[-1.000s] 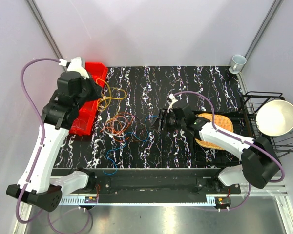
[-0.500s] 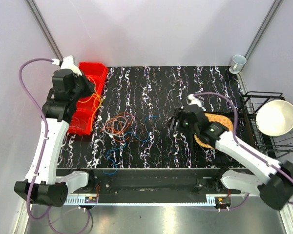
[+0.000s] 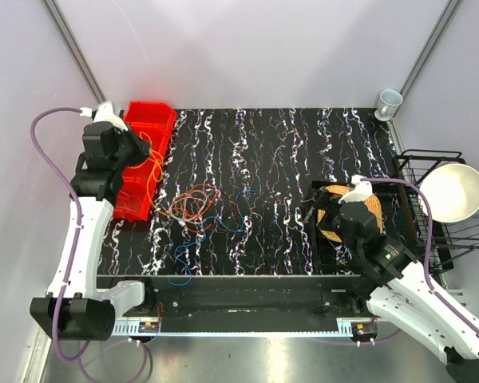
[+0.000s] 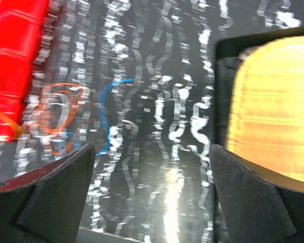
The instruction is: Untangle the cables
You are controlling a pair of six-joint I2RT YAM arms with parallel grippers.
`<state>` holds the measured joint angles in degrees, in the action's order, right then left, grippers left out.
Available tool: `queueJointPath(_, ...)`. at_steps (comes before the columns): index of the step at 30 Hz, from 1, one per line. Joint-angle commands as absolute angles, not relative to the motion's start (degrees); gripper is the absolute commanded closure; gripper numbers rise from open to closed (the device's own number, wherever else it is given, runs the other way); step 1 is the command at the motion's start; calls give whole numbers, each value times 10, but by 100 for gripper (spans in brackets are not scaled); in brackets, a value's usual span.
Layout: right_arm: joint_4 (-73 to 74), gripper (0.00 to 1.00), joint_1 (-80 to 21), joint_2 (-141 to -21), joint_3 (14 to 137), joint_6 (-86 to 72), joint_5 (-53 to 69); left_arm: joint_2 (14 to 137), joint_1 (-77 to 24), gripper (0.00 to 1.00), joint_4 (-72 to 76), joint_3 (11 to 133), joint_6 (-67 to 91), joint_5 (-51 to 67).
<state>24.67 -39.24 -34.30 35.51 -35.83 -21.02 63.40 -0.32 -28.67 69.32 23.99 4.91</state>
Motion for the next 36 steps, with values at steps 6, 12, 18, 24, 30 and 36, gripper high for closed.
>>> queueJointPath(6, 346, 4, -393, -510, 470, -317, -239, 656, -1, 100, -338, 850, 239, -34)
queueJointPath(12, 342, 0, -393, -546, 466, -322, -212, 704, 12, 100, -359, 966, 241, -77)
queueJointPath(18, 321, 0, -394, -526, 453, -310, -194, 792, 29, 100, -397, 1091, 239, -93)
queueJointPath(24, 313, 0, -393, -519, 447, -309, -180, 845, 44, 100, -385, 1122, 246, -137)
queueJointPath(30, 311, 0, -393, -518, 446, -307, -172, 882, 63, 100, -364, 1099, 262, -148)
queueJointPath(36, 310, 0, -394, -515, 445, -307, -170, 889, 74, 100, -324, 1020, 272, -168)
